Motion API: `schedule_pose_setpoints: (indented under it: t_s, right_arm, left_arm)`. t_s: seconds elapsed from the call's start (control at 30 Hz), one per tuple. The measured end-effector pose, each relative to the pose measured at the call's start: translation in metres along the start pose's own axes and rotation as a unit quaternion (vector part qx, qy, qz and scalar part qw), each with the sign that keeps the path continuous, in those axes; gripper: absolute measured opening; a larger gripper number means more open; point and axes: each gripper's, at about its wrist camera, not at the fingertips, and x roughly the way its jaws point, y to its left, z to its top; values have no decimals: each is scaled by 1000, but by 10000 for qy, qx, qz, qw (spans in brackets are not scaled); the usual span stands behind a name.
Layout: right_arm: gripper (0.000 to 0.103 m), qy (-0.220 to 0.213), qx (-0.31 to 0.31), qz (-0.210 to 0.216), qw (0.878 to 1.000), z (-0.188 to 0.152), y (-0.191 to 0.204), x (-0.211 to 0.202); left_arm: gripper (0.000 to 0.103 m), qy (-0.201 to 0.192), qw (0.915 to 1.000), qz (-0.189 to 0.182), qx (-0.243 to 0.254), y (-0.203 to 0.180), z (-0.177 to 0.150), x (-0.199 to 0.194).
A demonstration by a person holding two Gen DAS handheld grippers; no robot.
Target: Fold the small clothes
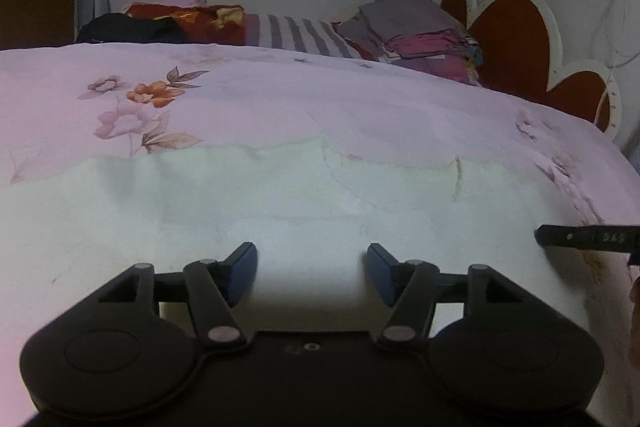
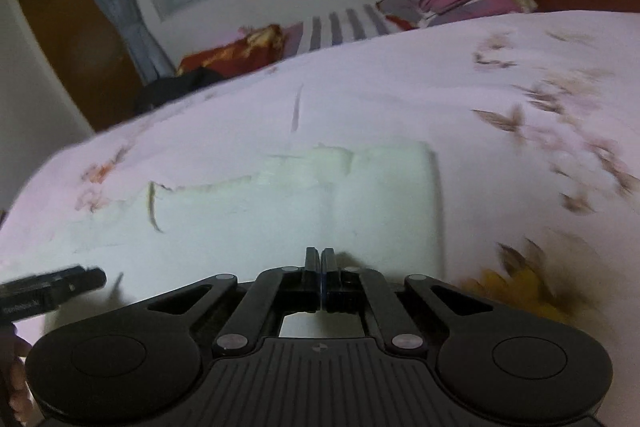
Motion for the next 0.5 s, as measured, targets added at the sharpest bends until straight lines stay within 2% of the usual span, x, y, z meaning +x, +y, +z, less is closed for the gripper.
schedule_pose_setpoints:
  t_s: [0.07, 0.17, 0.27, 0.4, 0.5]
  right_arm:
    - [0, -51, -84, -216, 9997, 12, -9, 18]
    - [0, -160, 299, -530, 9980, 37, -37, 30]
    - [0, -90, 382, -550, 9977, 50, -51, 35]
    - [0, 82, 109, -575, 9983, 43, -48, 29]
    - [0, 189, -68, -527, 9984, 20, -41, 7]
  left_arm:
    - [59, 5, 9999, 130, -14, 9, 1, 7]
    - [59, -20, 9999, 158, -53, 20, 4, 9]
    - [59, -8, 9999, 143, 35, 22, 4, 8]
    - [59, -18, 9997, 174, 147, 21, -4, 0]
    - [59, -7, 9995, 212, 246, 23, -13, -11]
